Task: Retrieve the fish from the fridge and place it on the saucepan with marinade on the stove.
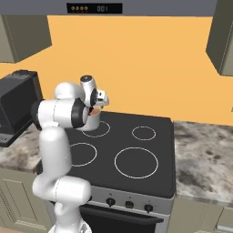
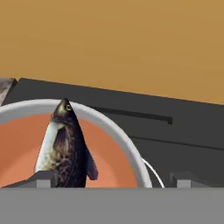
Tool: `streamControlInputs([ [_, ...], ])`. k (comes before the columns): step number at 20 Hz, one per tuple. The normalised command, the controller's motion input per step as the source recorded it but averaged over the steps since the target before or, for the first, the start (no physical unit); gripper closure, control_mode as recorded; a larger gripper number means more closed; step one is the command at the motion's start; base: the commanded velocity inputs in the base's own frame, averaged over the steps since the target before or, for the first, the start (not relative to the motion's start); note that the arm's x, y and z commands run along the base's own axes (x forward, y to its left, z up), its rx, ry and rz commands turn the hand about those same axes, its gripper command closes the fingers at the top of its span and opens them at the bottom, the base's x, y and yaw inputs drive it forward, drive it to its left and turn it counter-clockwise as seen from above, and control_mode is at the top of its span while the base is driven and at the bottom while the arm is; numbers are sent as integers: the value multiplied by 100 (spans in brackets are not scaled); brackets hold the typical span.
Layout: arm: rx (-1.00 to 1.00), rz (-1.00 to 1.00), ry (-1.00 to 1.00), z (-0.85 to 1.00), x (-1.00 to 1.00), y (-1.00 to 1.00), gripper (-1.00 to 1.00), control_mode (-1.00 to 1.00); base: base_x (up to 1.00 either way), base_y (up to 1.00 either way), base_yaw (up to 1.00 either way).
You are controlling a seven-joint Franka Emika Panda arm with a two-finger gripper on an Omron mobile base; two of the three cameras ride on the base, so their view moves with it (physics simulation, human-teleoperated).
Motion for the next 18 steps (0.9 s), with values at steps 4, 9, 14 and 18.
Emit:
streamControlInputs([
  [4,-7,0,11,-50,36,0,-100,-100,0,0,0],
  [9,-1,8,1,-33,-88,-15,-100,-100,0,0,0],
  [14,0,41,0,-43,-95,-43,-100,-100,0,0,0],
  [18,0,58,0,-17,-99,-32,-100,-100,0,0,0],
])
